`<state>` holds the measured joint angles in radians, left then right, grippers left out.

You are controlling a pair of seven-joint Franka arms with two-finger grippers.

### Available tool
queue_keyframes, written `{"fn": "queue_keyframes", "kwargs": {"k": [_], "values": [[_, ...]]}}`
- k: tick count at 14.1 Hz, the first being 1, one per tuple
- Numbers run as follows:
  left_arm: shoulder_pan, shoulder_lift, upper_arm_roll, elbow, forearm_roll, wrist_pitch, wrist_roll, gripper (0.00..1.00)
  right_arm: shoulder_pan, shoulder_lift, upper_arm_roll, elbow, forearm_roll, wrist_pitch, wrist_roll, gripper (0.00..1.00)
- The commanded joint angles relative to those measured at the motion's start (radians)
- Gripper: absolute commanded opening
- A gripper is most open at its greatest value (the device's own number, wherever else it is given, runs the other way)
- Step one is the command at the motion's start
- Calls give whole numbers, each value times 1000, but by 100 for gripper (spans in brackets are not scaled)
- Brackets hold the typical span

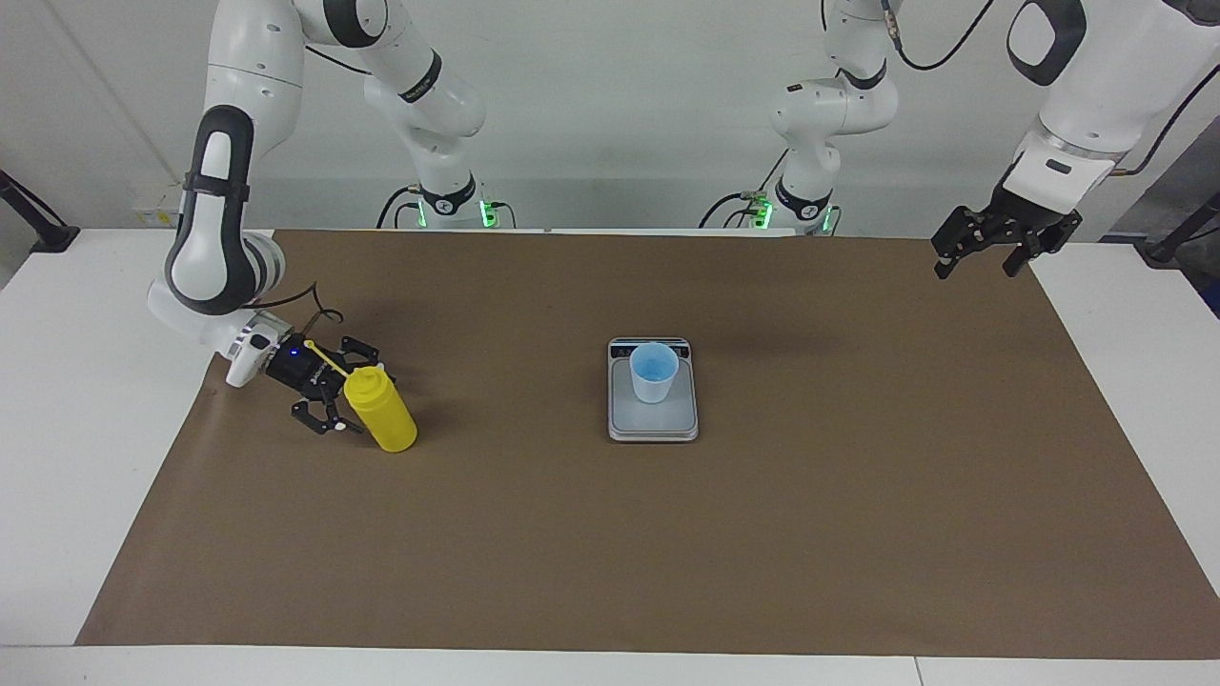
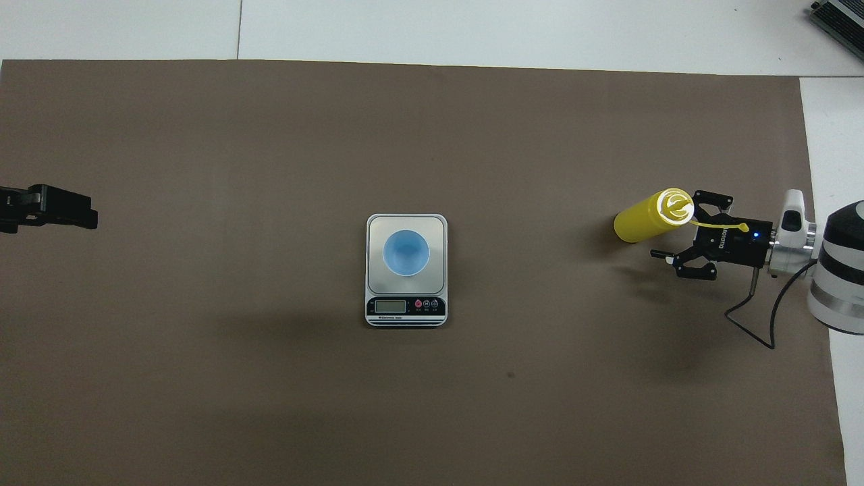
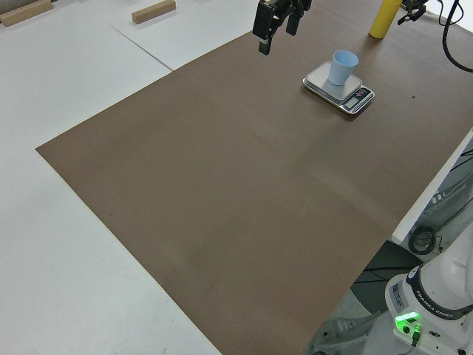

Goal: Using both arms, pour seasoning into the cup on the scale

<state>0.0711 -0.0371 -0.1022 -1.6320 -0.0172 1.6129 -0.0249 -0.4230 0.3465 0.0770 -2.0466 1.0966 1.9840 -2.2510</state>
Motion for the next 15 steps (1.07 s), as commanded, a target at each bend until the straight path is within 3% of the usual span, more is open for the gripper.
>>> {"fn": "queue_keyframes", "kwargs": {"k": [1,7,15], "values": [[4,-27,-2,-34,17,10,-10,100,-16,-47,3,20,-116,-7,14,100],[4,-27,-2,-34,17,10,-10,100,4,-141,12,134,-432,25,345,100],[4,-27,-2,-34,17,10,-10,100,102,-291,12,134,-673,-2,915,100]]}}
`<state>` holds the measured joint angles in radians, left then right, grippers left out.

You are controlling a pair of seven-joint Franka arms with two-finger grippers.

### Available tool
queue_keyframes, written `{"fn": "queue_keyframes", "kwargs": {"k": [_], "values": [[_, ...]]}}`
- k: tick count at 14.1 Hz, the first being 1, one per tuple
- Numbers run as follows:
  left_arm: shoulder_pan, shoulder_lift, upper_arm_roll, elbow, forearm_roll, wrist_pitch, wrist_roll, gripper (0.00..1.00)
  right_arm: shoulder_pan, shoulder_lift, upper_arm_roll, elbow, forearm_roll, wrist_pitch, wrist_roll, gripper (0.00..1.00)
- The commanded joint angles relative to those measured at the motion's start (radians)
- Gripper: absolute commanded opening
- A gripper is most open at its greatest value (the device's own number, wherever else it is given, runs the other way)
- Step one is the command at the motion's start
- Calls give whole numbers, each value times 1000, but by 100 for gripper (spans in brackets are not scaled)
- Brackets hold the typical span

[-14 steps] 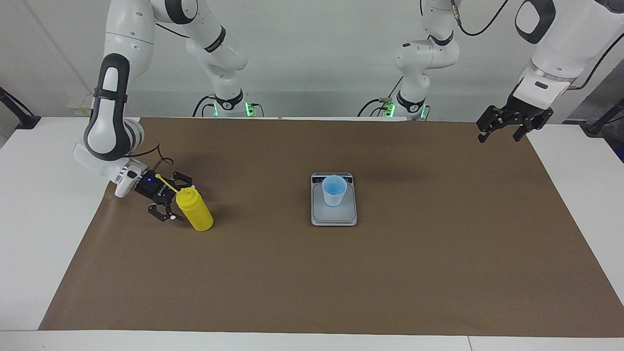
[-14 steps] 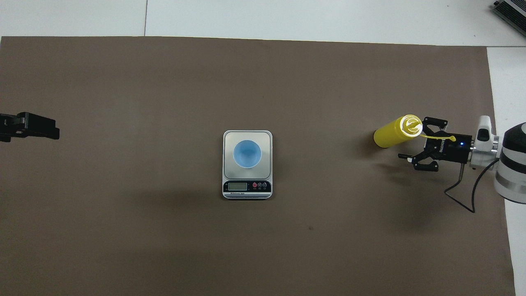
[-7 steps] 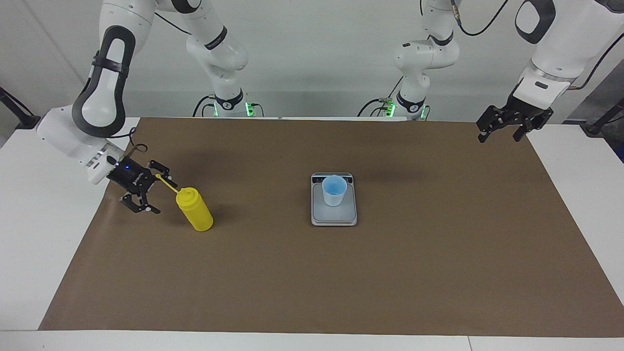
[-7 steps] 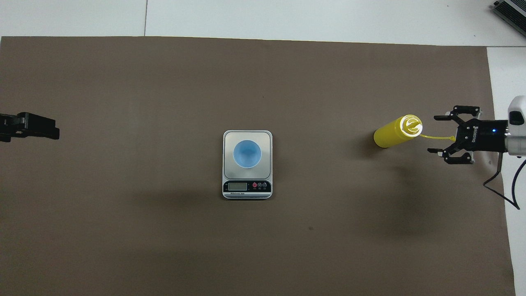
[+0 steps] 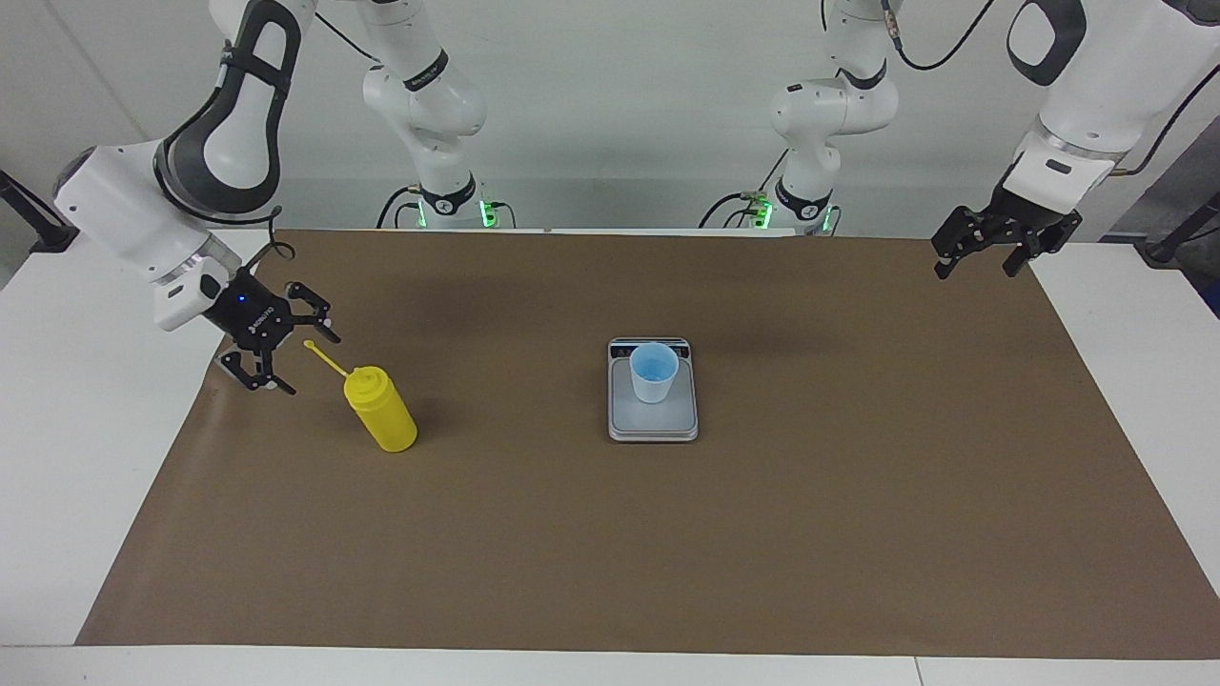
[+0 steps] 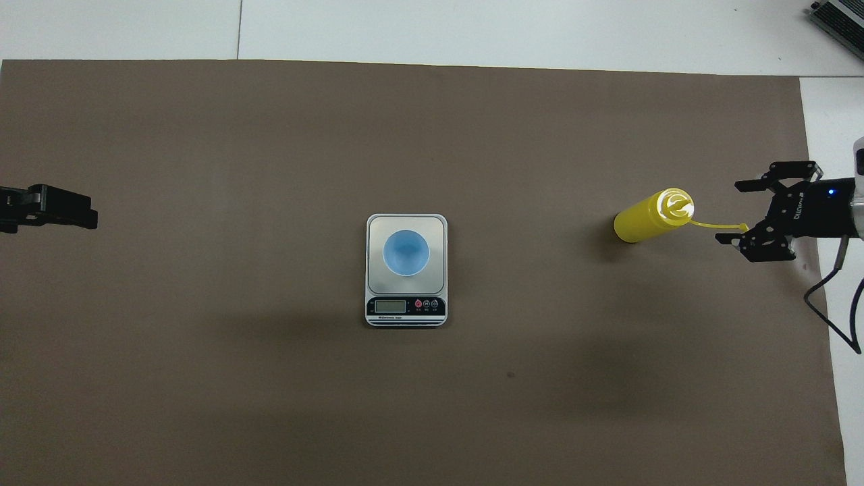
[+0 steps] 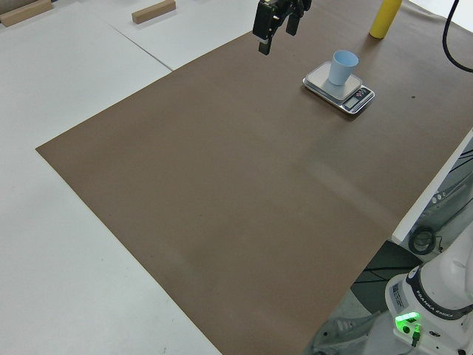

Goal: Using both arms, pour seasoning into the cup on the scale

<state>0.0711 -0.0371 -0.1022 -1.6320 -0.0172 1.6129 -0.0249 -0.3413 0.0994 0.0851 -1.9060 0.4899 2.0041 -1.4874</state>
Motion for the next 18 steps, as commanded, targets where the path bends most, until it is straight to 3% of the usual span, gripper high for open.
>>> {"fn": "queue_keyframes", "kwargs": {"k": [1,4,10,15,18], "values": [[4,-27,-2,-34,17,10,-10,100,36,-64,5,-7,-89,-40,259,100],[4,-27,-2,-34,17,10,-12,100,97,-101,7,1,-163,-50,534,100],[4,-27,-2,-34,17,10,-10,100,223,-96,11,134,-299,-142,1187,100],[4,-27,-2,-34,17,10,-10,100,317,-84,11,264,-522,-226,1251,100],[4,-27,-2,-34,17,10,-10,100,338,-92,11,275,-548,-289,1401,100]]}}
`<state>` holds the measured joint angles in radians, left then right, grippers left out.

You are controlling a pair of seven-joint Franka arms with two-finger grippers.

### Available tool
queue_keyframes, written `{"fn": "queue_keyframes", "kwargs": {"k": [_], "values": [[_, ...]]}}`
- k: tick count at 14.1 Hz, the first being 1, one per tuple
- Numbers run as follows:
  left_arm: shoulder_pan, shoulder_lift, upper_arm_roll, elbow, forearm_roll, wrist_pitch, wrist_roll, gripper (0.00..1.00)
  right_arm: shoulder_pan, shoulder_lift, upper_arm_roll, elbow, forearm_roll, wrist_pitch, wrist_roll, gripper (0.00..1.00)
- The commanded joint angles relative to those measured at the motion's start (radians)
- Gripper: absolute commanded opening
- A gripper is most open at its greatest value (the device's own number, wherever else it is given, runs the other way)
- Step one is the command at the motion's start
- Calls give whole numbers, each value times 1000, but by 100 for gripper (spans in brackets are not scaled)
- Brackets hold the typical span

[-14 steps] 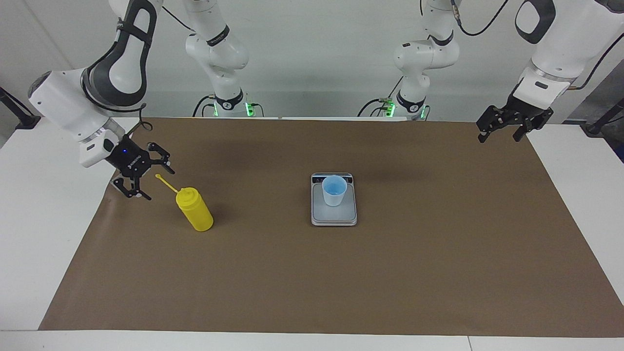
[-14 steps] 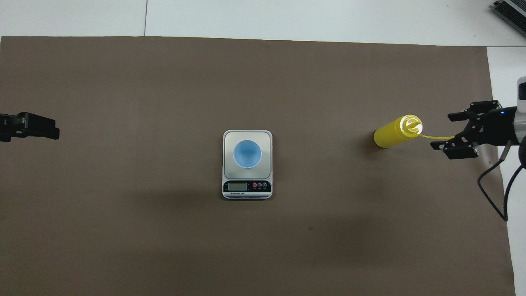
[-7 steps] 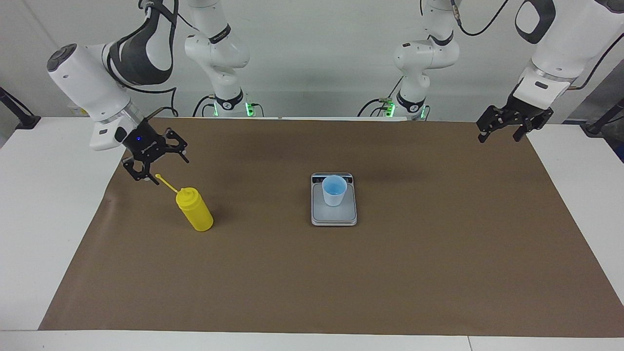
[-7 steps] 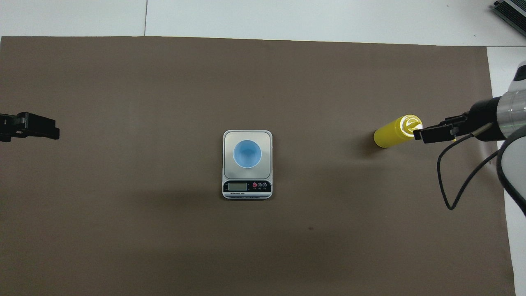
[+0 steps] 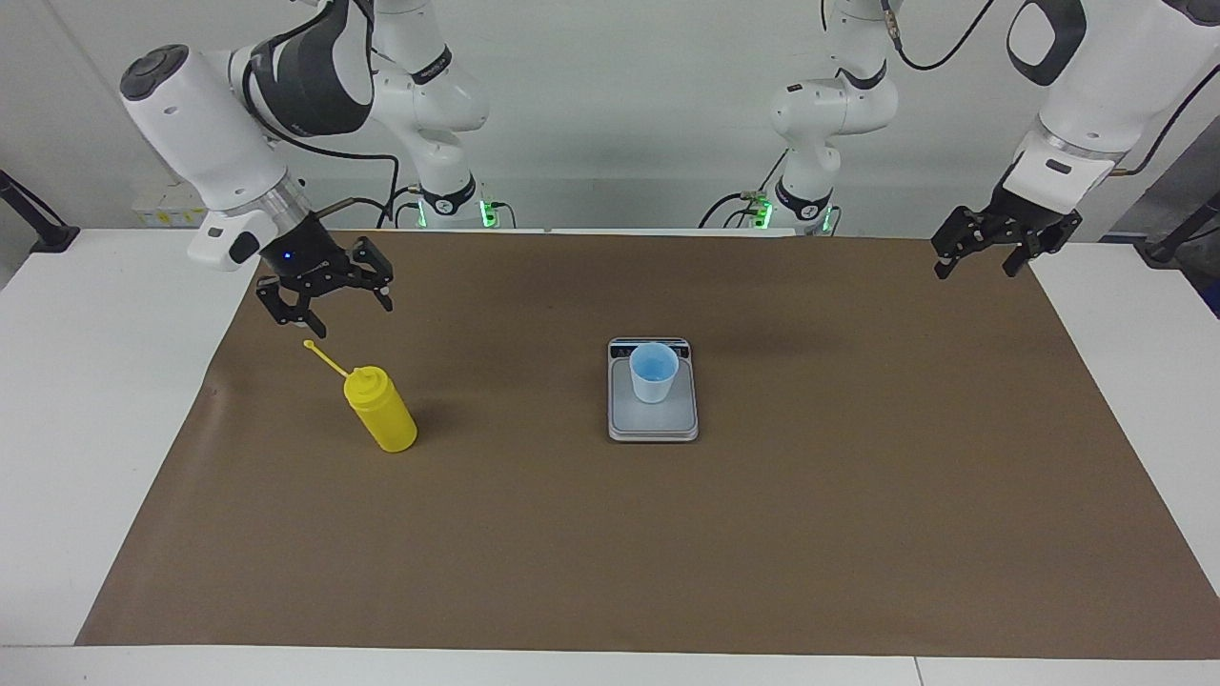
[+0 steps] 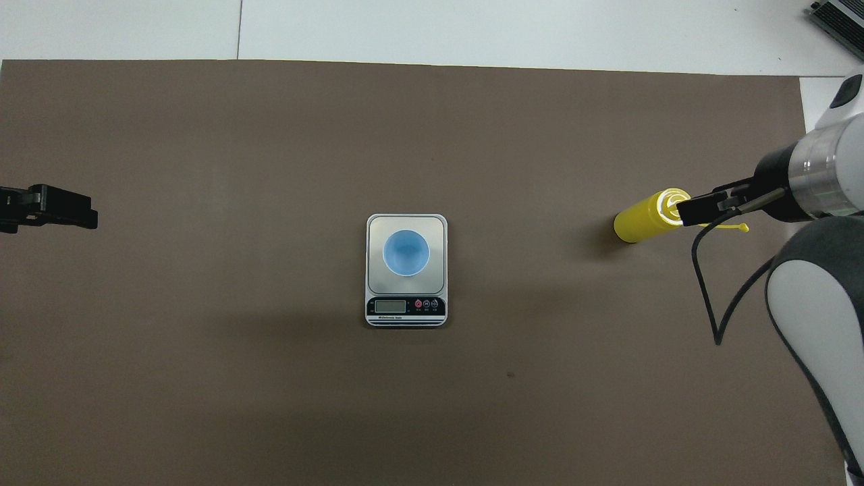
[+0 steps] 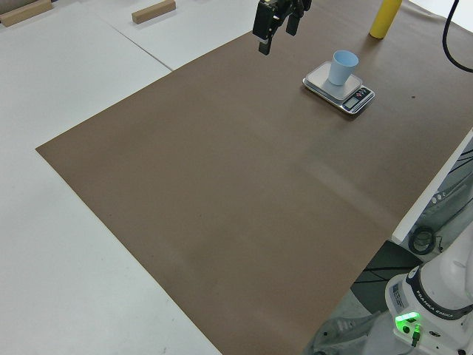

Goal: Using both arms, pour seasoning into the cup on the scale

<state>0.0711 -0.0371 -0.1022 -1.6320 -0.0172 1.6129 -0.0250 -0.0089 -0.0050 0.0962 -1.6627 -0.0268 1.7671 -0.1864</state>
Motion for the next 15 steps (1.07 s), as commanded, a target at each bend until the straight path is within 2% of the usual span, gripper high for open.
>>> {"fn": "queue_keyframes", "kwargs": {"k": [1,3,10,12,15], "values": [[4,-27,-2,-34,17,10,-10,100,7,8,2,40,-31,-76,169,100],[4,-27,-2,-34,17,10,-10,100,9,7,20,66,-22,-116,252,100],[4,-27,-2,-34,17,10,-10,100,-5,20,31,211,-15,-279,280,100],[4,-27,-2,-34,17,10,-10,100,-11,23,33,212,-13,-279,294,100],[3,-27,-2,-34,17,10,-12,100,-20,17,28,155,-9,-235,286,100]]}}
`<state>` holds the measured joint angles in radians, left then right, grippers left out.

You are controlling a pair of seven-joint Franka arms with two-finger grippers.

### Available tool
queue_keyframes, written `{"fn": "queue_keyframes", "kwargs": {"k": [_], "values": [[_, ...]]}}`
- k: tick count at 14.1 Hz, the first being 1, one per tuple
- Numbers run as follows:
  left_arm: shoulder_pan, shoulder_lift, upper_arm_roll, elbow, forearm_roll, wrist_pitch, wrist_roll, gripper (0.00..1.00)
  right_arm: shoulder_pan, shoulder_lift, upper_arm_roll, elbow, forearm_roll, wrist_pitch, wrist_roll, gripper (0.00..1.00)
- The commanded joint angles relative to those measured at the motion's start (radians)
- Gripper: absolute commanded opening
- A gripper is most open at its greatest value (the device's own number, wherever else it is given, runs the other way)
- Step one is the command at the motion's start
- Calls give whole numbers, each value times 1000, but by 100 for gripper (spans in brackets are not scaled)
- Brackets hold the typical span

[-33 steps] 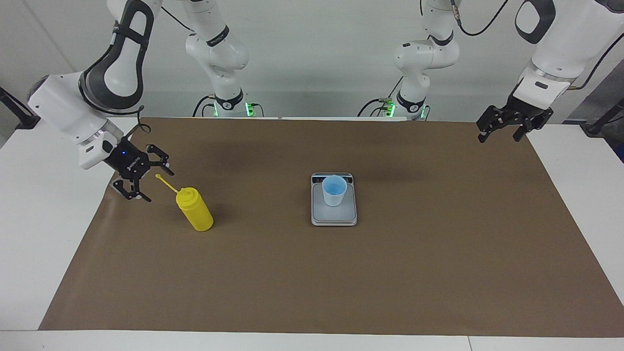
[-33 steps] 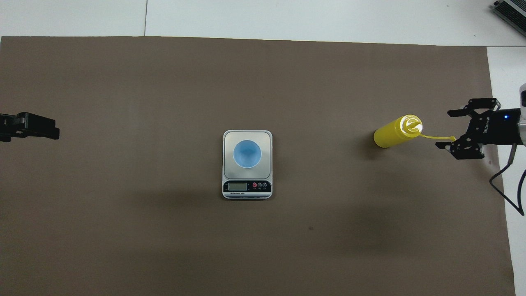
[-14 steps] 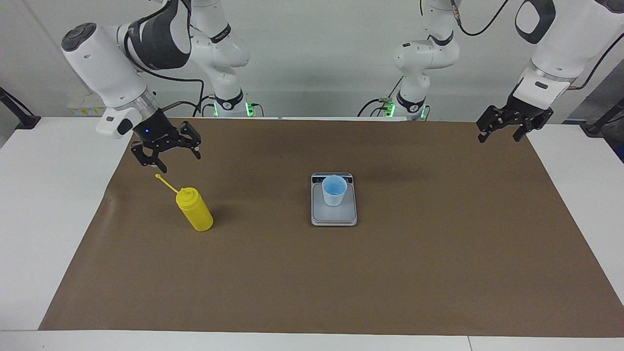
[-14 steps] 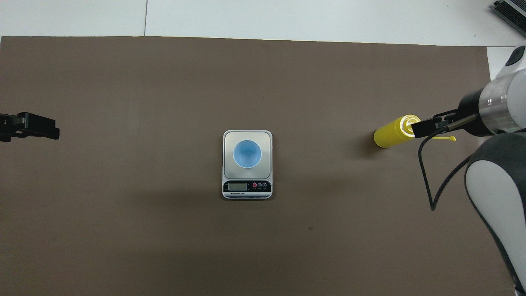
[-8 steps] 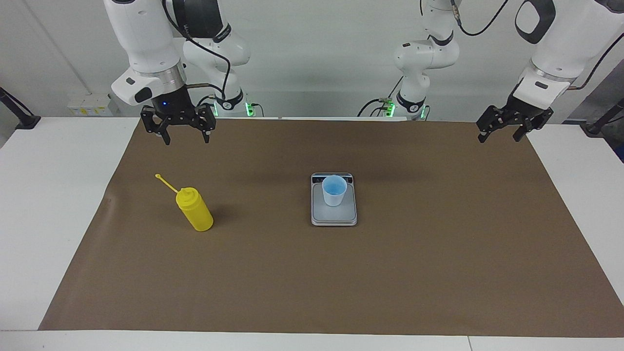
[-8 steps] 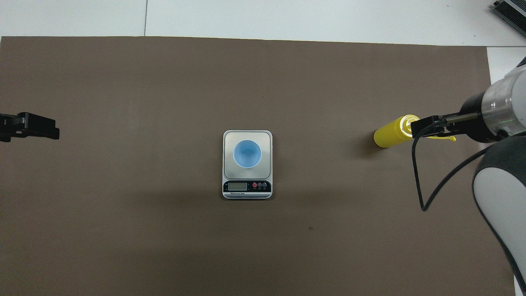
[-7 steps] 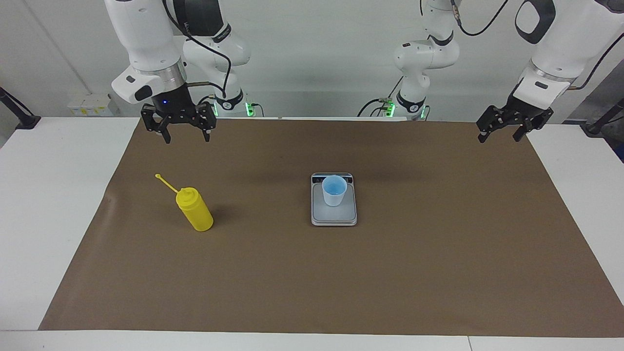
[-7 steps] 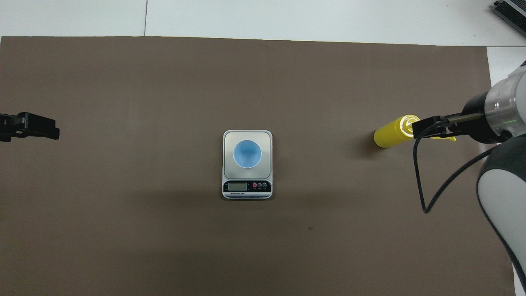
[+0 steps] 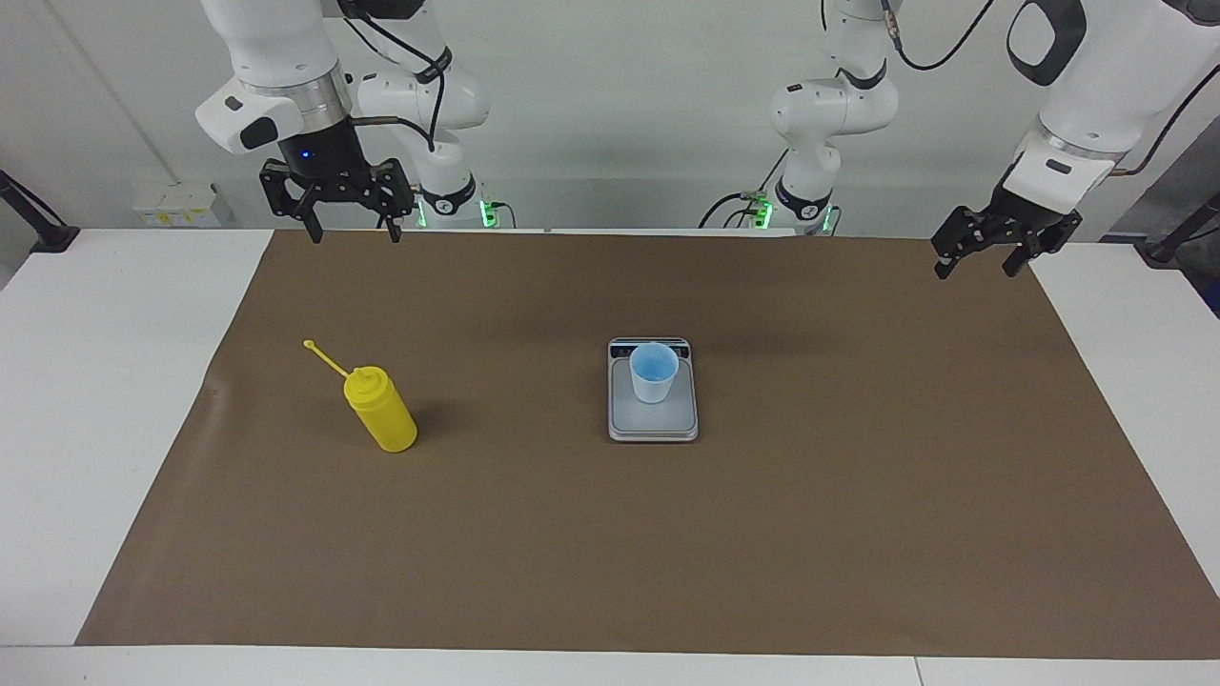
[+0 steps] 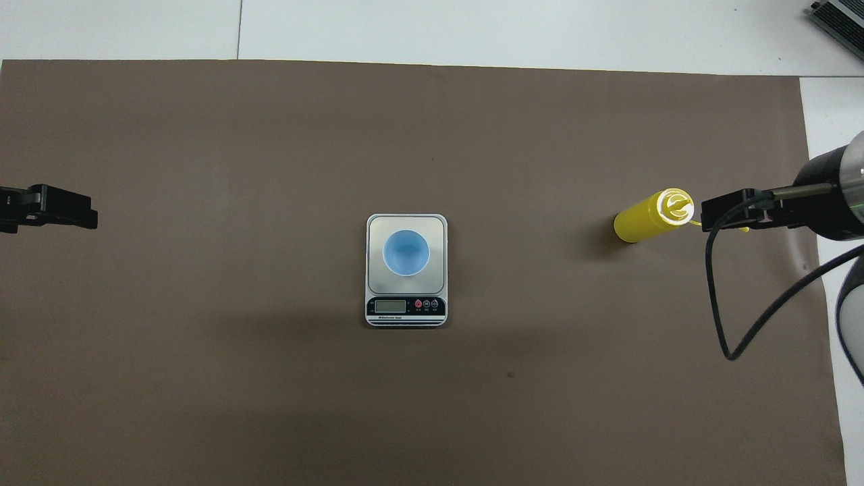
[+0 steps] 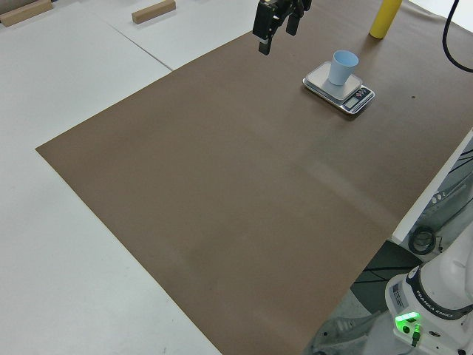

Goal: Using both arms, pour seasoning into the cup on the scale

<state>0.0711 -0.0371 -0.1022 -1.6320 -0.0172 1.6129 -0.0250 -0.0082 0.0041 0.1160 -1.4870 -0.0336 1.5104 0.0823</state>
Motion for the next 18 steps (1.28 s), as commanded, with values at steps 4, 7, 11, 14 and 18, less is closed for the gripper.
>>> {"fn": "queue_keyframes", "kwargs": {"k": [4,7,11,14,18], "values": [[4,-27,-2,-34,17,10,-10,100,-24,-9,8,-104,17,93,17,100],[3,-27,-2,-34,17,10,-12,100,-22,-21,10,-128,20,94,13,100],[4,-27,-2,-34,17,10,-10,100,-12,-33,8,-150,18,96,17,100],[4,-27,-2,-34,17,10,-10,100,-12,-49,8,-176,17,96,14,100],[4,-27,-2,-34,17,10,-10,100,-12,-49,10,-177,17,96,13,100]]}}
